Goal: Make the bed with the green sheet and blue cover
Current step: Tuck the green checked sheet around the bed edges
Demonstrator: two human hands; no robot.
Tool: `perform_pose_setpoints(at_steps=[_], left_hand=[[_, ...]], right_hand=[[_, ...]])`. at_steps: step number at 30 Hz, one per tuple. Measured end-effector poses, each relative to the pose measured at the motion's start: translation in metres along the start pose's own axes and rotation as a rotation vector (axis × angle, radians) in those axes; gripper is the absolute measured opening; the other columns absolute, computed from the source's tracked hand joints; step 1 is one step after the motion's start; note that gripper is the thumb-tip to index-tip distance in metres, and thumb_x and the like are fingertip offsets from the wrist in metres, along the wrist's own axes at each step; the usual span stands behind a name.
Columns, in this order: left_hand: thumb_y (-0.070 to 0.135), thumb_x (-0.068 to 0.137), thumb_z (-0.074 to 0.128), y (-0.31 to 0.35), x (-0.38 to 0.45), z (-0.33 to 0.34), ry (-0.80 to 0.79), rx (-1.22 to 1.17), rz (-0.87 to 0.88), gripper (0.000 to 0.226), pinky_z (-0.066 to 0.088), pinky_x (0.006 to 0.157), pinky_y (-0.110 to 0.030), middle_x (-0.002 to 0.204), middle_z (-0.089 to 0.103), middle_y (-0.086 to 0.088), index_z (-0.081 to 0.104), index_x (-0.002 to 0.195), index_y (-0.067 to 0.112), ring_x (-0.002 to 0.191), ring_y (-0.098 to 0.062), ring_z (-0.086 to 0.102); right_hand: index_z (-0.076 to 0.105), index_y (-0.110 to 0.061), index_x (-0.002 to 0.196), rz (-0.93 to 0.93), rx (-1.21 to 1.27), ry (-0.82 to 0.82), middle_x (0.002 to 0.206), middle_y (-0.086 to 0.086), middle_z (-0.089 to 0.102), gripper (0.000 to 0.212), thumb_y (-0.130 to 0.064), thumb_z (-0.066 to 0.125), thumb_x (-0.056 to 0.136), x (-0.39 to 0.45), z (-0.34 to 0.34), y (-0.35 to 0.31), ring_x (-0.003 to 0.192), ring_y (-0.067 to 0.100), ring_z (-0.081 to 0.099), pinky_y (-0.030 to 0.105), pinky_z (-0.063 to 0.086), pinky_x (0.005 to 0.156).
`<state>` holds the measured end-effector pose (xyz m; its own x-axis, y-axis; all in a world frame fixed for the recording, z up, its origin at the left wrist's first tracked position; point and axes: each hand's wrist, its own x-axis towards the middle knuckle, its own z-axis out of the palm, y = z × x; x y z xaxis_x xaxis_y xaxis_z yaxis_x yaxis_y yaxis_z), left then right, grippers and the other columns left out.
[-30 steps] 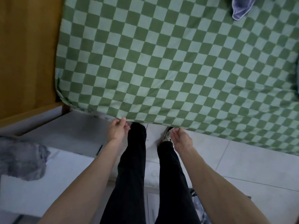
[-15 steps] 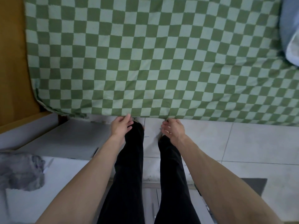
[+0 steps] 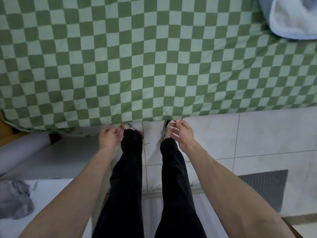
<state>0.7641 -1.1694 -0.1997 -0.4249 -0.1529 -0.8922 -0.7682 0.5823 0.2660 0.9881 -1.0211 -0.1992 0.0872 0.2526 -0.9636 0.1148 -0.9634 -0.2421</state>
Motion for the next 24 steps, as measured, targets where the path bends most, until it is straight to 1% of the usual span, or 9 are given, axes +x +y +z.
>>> perform_pose_setpoints(at_steps=[3,5,7,11,13,16,19,21,24], left_hand=[[0.026,0.102,0.051,-0.015,-0.013,0.016,-0.084,0.507,0.164,0.016,0.054,0.077,-0.034,0.098,0.072,-0.006,0.063,0.101,0.017,0.079,-0.015,0.066],[0.036,0.101,0.048,-0.023,-0.033,0.036,-0.191,0.898,0.359,0.019,0.054,0.079,-0.036,0.097,0.071,0.001,0.063,0.100,0.023,0.085,-0.016,0.066],[0.040,0.101,0.046,-0.028,-0.055,0.065,-0.285,1.148,0.593,0.018,0.054,0.075,-0.036,0.091,0.068,0.010,0.060,0.096,0.030,0.084,-0.014,0.065],[0.032,0.101,0.048,-0.034,-0.097,0.139,-0.378,1.207,1.011,0.015,0.049,0.072,-0.031,0.100,0.065,0.014,0.061,0.107,0.028,0.087,-0.010,0.062],[0.026,0.101,0.049,-0.033,-0.114,0.175,-0.397,1.177,1.136,0.018,0.050,0.077,-0.029,0.106,0.064,0.011,0.062,0.113,0.023,0.093,-0.010,0.060],[0.022,0.100,0.050,-0.027,-0.133,0.224,-0.374,1.204,1.267,0.020,0.053,0.082,-0.035,0.109,0.064,0.004,0.061,0.116,0.017,0.098,-0.015,0.060],[0.024,0.100,0.051,-0.029,-0.148,0.265,-0.418,1.377,1.430,0.023,0.053,0.082,-0.038,0.112,0.063,0.001,0.060,0.119,0.015,0.102,-0.019,0.059],[0.029,0.098,0.051,-0.035,-0.153,0.287,-0.412,1.561,1.455,0.031,0.052,0.083,-0.038,0.120,0.058,0.001,0.056,0.126,0.018,0.108,-0.020,0.056],[0.034,0.093,0.058,-0.045,-0.153,0.302,-0.266,1.687,1.336,0.040,0.049,0.085,-0.041,0.124,0.050,0.001,0.048,0.130,0.023,0.115,-0.022,0.049]], right_hand=[[0.061,-0.015,0.113,-0.005,0.126,0.056,0.102,0.007,0.071,0.019,-0.028,0.054,0.101,0.006,-0.027,-0.016,0.088,0.024,0.067,0.038,0.058,0.083],[0.060,-0.013,0.120,-0.015,0.267,0.176,0.108,0.009,0.071,0.033,-0.036,0.055,0.097,0.016,-0.053,-0.038,0.097,0.025,0.071,0.040,0.059,0.090],[0.060,-0.010,0.115,-0.068,0.314,0.270,0.104,0.009,0.071,0.038,-0.044,0.057,0.097,0.025,-0.081,-0.061,0.093,0.024,0.071,0.040,0.060,0.088],[0.054,-0.012,0.084,-0.167,0.160,0.307,0.075,0.008,0.060,0.022,-0.026,0.056,0.102,0.043,-0.118,-0.081,0.067,0.021,0.057,0.035,0.057,0.076],[0.055,-0.011,0.083,-0.185,0.117,0.267,0.071,0.007,0.058,0.021,-0.020,0.055,0.102,0.048,-0.127,-0.082,0.063,0.018,0.055,0.034,0.057,0.075],[0.056,-0.009,0.084,-0.186,0.124,0.239,0.071,0.007,0.058,0.016,-0.013,0.052,0.099,0.048,-0.143,-0.079,0.059,0.016,0.054,0.032,0.055,0.069],[0.057,-0.008,0.085,-0.170,0.133,0.239,0.076,0.012,0.062,0.012,-0.014,0.052,0.094,0.048,-0.170,-0.076,0.062,0.019,0.055,0.032,0.053,0.065],[0.058,-0.006,0.099,-0.152,0.106,0.159,0.088,0.014,0.066,0.015,-0.020,0.054,0.097,0.050,-0.190,-0.087,0.071,0.023,0.062,0.038,0.058,0.071],[0.057,-0.011,0.119,-0.139,0.216,0.158,0.107,0.010,0.068,0.037,-0.039,0.057,0.094,0.062,-0.227,-0.126,0.091,0.026,0.070,0.044,0.062,0.084]])
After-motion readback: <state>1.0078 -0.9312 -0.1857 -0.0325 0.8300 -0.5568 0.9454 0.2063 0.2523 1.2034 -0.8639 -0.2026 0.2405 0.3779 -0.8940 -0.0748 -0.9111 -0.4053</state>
